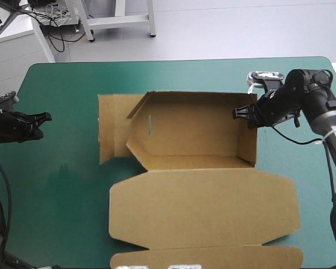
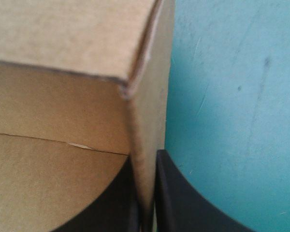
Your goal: Fold the box
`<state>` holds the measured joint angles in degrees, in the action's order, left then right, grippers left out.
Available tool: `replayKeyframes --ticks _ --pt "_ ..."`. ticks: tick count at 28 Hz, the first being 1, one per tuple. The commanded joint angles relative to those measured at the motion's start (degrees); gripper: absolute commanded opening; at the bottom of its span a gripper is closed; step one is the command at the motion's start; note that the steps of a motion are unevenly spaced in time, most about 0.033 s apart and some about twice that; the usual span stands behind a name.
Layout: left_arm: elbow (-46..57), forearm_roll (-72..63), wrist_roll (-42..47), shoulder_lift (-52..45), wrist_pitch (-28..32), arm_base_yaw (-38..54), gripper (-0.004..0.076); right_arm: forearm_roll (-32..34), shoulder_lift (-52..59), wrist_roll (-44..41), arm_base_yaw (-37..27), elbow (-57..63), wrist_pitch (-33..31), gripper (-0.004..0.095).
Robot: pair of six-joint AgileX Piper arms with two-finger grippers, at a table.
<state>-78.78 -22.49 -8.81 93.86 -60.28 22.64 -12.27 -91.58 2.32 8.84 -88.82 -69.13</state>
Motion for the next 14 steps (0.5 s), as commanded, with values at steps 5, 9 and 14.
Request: replayKeyframes --ticks 5,9,14 --pt "-1.4 -1.9 1.1 -2.7 -0.1 0.2 0.0015 5.1 -1.8 -4.3 6.4 -1.7 -0.5 0.0002" --pt "-1.4 -1.9 1.0 -2.7 -0.2 0.2 0.0015 5.8 -5.3 -6.0 6.1 -1.7 1.9 0.0002" --pt "-1.4 -1.9 1.1 -2.7 -0.1 0.2 0.0015 6.0 -10.0 -7.3 6.1 -4.1 6.6 -0.0001"
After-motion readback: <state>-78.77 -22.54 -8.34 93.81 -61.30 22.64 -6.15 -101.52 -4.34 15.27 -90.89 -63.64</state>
